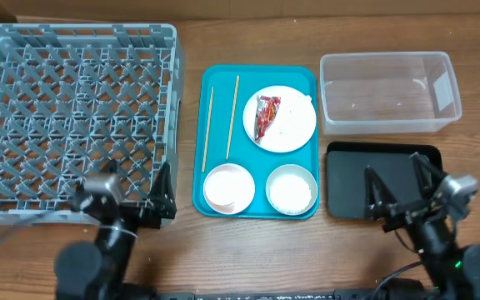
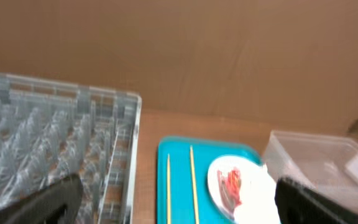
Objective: Sort waste into correct bins and load items into the dishwasher
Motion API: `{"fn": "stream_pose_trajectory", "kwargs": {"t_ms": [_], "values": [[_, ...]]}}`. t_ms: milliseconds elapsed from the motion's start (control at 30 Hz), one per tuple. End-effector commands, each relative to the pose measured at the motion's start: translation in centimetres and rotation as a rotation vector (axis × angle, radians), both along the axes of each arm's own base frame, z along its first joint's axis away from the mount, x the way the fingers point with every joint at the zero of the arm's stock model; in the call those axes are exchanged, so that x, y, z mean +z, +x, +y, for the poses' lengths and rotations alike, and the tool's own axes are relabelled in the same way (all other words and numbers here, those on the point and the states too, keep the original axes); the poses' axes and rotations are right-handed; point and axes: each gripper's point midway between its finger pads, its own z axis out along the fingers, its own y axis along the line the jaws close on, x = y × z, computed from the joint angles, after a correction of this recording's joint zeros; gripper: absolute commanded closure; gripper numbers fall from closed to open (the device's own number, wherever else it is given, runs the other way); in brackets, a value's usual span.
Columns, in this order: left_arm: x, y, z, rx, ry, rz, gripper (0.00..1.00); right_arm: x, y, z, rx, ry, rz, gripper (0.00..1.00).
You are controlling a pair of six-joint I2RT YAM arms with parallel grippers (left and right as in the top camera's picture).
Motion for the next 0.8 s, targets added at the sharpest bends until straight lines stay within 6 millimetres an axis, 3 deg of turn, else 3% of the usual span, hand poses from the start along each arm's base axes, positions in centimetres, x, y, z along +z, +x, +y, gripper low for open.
{"fn": "stream_pose_trajectory", "kwargs": {"t_ms": [0,233,333,400,533,600,767], "values": [[2.9,1.8,-1.1,-0.057,0.028,0.152,0.0,2.7,1.3,0.0,0.011,0.027,0.137,0.0],[4.3,4.1,-2.4,-0.112,0.045,0.544,0.0,5.6,4.1,-0.2,0.011,0.055,0.376,0.0],[4.0,5.2,-2.7,-0.12,0.052,0.659,0.0,5.8,4.7,1.1,0.097,0.084,0.42,0.0],[2.9,5.5,-4.7,-0.219,-0.005,0.755,0.0,5.5,4.9,2.6,0.2,0.116,0.449,0.0],[-0.2,5.4,-5.6,-0.265,-0.025,0.917,0.0,3.6,4.8,4.0,0.296,0.173,0.566,0.0],[-1.2,5.3,-5.6,-0.263,-0.026,0.971,0.01,2.3,4.4,5.2,0.344,0.188,0.639,0.06],[-0.6,5.8,-5.6,-0.255,-0.038,0.938,0.12,-2.2,3.4,9.1,0.376,0.082,0.846,0.13]]}}
